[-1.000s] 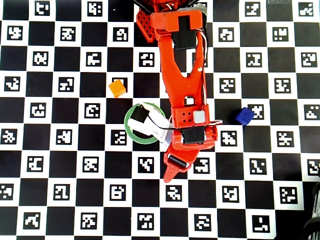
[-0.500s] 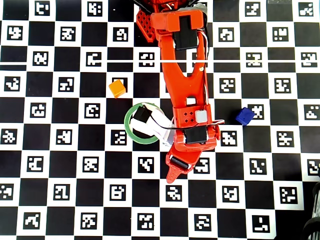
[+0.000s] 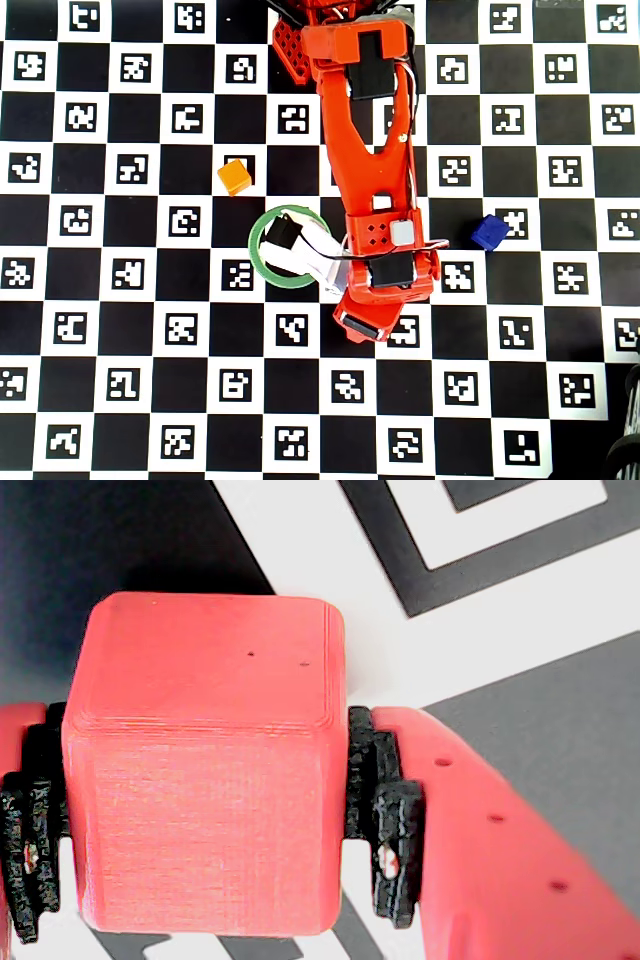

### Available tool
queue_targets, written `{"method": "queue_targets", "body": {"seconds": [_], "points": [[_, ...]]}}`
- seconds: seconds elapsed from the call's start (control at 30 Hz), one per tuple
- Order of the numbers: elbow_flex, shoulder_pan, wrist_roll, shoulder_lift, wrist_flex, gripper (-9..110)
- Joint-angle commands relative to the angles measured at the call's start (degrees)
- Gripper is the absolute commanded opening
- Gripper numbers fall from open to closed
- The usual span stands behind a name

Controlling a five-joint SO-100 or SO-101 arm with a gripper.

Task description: Grab the red cube then put it in the green circle then put the blue cube on top and finally the orange cube on top

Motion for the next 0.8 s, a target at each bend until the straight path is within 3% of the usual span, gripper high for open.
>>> {"method": "queue_targets", "body": {"seconds": [0.0,0.37,0.77], "points": [[-3.78,0.62,-0.88,2.11,0.18,12],[-15.29,3.60,-10.81,7.29,15.21,10],[-13.27,12.04,-34.10,24.35,28.13,9]]}}
